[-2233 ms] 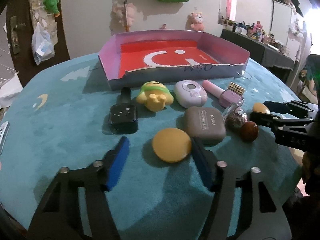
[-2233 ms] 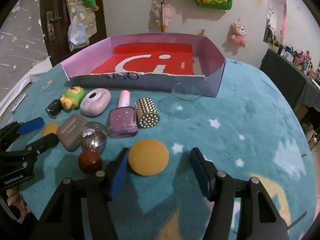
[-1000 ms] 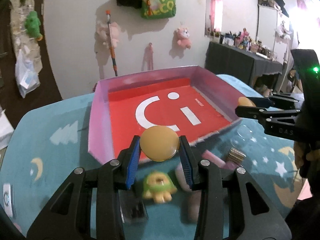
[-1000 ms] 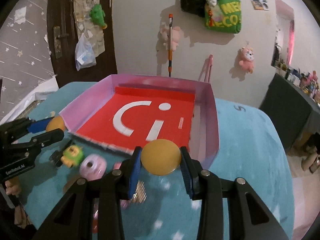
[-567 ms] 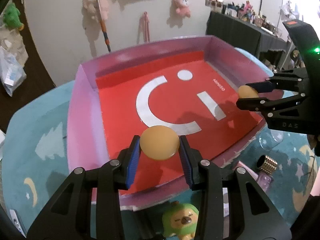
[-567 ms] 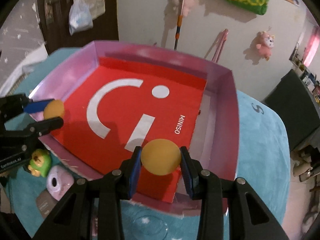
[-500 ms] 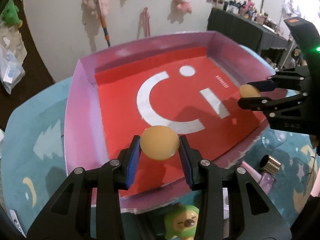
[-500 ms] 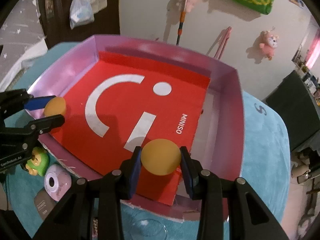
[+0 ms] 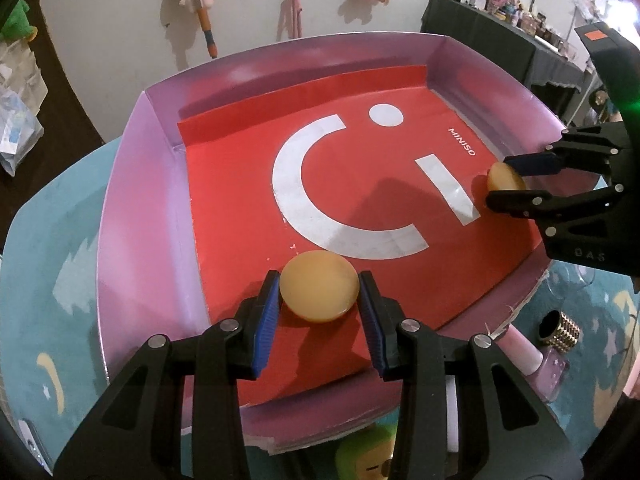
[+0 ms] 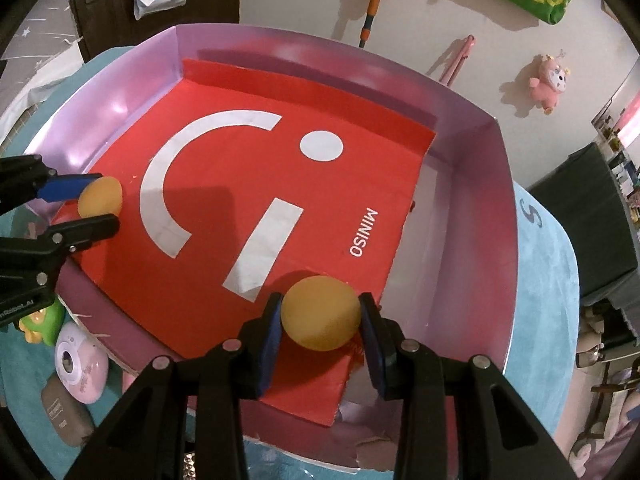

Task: Organize rigid objects
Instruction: 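Carry both sponges into the pink box and open both tools to release them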

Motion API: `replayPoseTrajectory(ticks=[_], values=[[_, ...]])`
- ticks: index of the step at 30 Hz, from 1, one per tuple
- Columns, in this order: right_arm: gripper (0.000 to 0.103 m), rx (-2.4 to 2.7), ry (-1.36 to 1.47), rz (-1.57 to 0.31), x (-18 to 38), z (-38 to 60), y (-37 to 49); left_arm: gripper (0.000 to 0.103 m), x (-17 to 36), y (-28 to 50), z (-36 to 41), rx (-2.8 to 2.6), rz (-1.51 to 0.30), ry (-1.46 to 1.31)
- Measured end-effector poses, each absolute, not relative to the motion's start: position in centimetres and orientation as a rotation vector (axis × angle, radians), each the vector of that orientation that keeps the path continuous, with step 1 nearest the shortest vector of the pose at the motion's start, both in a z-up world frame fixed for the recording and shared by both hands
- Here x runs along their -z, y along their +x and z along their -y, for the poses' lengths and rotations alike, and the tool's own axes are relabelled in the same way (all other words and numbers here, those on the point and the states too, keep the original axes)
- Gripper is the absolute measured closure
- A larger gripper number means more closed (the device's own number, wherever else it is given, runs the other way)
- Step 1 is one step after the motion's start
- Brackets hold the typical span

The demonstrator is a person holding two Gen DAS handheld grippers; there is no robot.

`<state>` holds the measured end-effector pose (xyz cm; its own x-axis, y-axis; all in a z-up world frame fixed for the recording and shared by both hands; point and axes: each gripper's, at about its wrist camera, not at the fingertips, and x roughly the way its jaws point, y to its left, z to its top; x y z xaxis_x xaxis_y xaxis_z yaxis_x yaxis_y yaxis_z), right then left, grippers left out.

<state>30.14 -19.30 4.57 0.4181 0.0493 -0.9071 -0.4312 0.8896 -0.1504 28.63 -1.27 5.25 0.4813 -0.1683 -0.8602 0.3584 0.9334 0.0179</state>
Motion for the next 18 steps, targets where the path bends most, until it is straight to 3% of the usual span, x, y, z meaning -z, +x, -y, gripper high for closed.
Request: replayPoseTrajectory(ticks=[16,18], values=[[0.061,-0.325,-0.383,-1.117,-4.47,19.15,30.67,0.065,-5.21,28.73,1.35,0.321,-1.029,0.224],[0.061,-0.325,-0.382,-1.118,-4.45,19.11,30.66,0.059,-5.26,28.71,1.37,0.321,-1.026,0.223]])
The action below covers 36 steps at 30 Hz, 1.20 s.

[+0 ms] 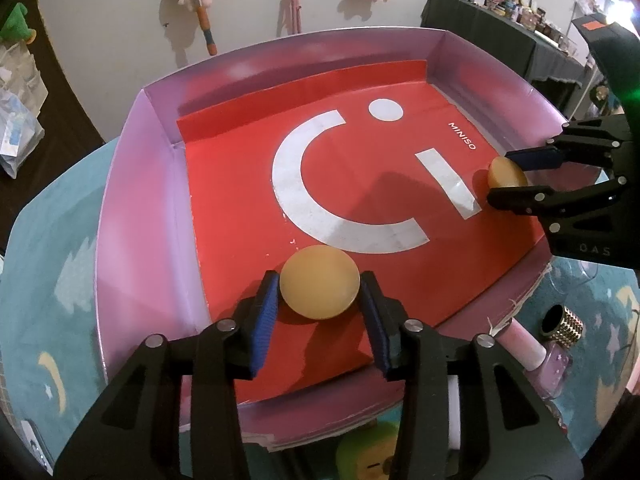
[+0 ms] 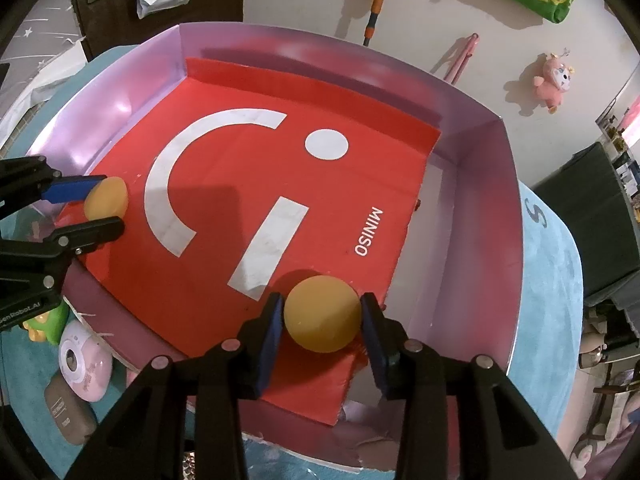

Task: Organize rigid objects
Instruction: 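Carry both sponges into the pink box and open both tools to release them, then lift both open tools out of the box and back over the objects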

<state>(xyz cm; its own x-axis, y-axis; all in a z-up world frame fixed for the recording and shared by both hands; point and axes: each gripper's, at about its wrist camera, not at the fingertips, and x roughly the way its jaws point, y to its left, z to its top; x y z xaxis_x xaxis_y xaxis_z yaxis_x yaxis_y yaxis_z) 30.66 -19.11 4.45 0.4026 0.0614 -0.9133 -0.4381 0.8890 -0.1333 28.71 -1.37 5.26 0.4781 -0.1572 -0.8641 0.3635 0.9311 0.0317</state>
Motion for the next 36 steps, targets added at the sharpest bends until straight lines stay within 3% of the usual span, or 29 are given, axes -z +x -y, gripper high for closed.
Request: replayPoseTrajectory(ticks=[3,7,14,19,22,25,27,36], values=[[0.058,-0.328,-0.381,-1.119,-4.5,19.1,30.6,0.049,-5.6,28.5,1.3,0.329,-1.004,0.218],[0.054,-0.331,-0.381,-1.116,-4.7,19.0,30.2,0.045,-6.7,28.3,1.3,0.328,-0.978,0.211],[0.042,-0.349,-0.341,-1.039,-8.1,19.4,28.7,0.03,-10.2,26.6,0.5,0.323,-0.89,0.166],[0.025,-0.366,-0.301,-0.93,-12.3,19.8,26.5,0.026,-13.7,24.3,-0.2,0.308,-0.796,0.114],[0.021,-0.384,-0.268,-0.862,-15.0,20.2,24.5,0.018,-15.6,22.5,-0.6,0.297,-0.737,0.093],[0.01,-0.378,-0.252,-0.784,-17.5,20.5,22.2,0.013,-17.2,20.4,-0.8,0.28,-0.672,0.092],[0.005,-0.38,-0.238,-0.731,-18.9,20.8,20.4,0.011,-18.0,18.7,-0.9,0.274,-0.634,0.089],[0.0,-0.384,-0.192,-0.586,-21.4,22.0,11.6,0.01,-19.1,11.5,-1.9,0.231,-0.539,0.063]])
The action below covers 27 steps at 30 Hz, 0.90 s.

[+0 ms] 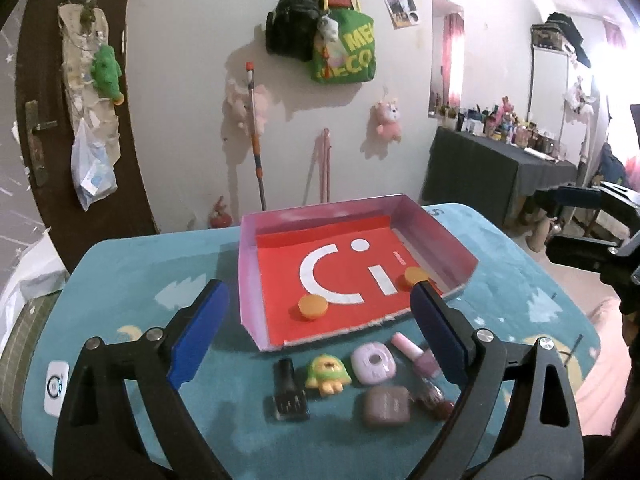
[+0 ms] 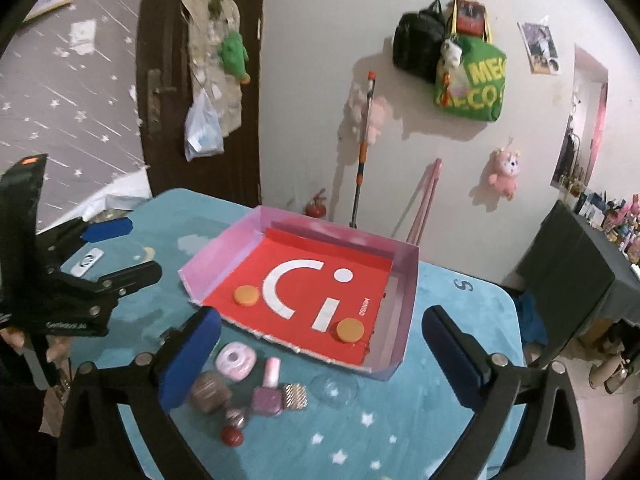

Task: Organize rigid objects
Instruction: 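Lift both open tools out of the box and back over the objects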

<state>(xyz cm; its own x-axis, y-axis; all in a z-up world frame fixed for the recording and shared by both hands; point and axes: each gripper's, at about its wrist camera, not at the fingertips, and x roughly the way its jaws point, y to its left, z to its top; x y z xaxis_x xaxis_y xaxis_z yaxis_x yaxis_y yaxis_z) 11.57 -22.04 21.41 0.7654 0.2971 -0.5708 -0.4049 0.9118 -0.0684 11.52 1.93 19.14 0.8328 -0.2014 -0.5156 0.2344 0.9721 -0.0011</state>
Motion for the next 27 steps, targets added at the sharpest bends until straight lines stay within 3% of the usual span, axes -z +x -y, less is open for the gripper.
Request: replayPoseTrajectory(ticks=[4,14,27], values=[[0.0,-0.376,-0.174,-0.552,-21.1,22.4,8.1,0.004,-18.7,8.7,-2.2,0.226,-0.51,0.051],[0.0,-0.399,-0.082,-0.562,-15.5,22.8,2.5,0.004,-12.6,4.4,-2.1,0.199,-0.525,0.01],[0.0,-0.27,0.003,-0.641,-6.3,23.1,3.4,0.004,-5.7,4.3,-1.4,0.159,-0.645,-0.041]])
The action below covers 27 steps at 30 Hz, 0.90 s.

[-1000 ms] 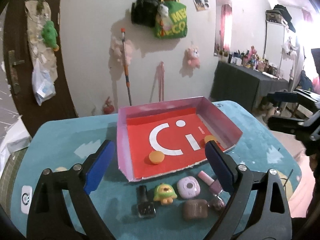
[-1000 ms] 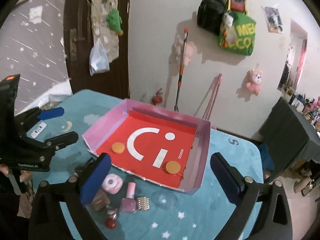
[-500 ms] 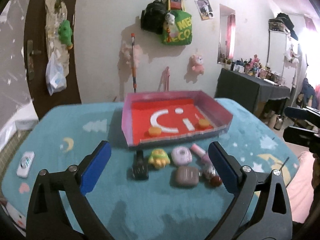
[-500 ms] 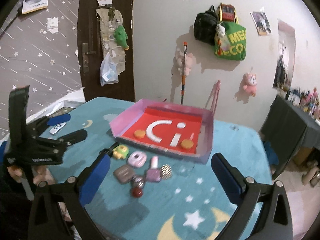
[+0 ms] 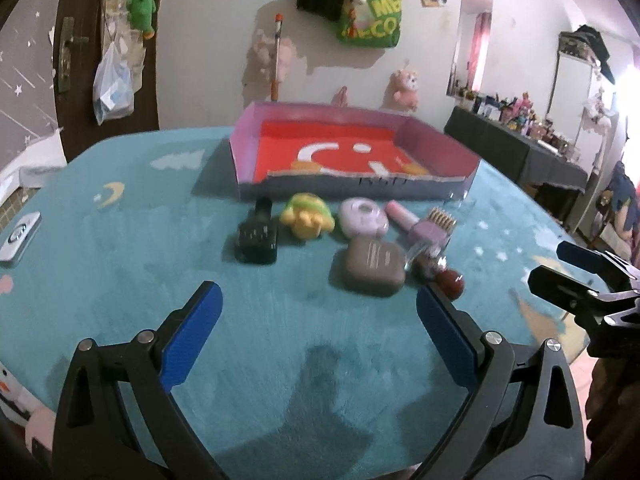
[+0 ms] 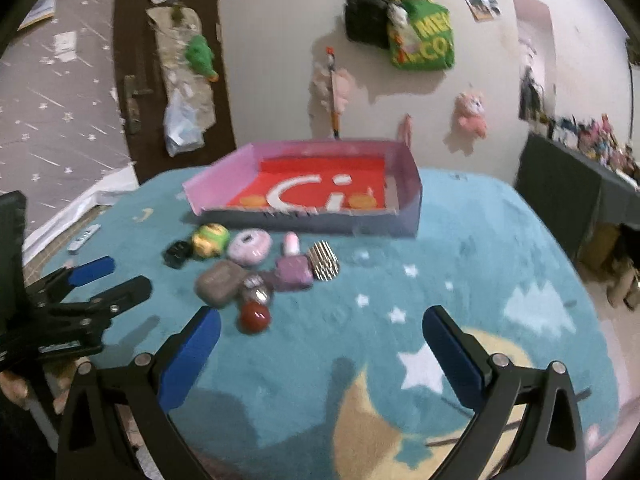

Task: Organize rigid objects
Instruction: 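Lift both open tools out of the box and back over the objects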

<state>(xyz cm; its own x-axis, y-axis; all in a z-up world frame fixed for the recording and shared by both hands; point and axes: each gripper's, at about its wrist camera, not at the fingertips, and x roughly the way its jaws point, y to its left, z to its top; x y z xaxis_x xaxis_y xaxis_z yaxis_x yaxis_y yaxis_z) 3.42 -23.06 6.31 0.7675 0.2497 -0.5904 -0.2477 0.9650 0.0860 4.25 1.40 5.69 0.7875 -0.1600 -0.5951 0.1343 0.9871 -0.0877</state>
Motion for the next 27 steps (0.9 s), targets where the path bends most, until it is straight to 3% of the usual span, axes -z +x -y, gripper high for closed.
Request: replayPoseTrajectory(ticks=[8,27], values=[[0.0,-0.255,0.032,-0.696,-3.6,23.2,4.4,0.004,-3.0,4.8,-0.9,0.157,-0.715,-0.036],[0.0,-0.229,0.026,-0.736,-3.7,23.5,6.6,0.004,-3.4,7.2,-2.7,0.153,-0.766,-0.081]])
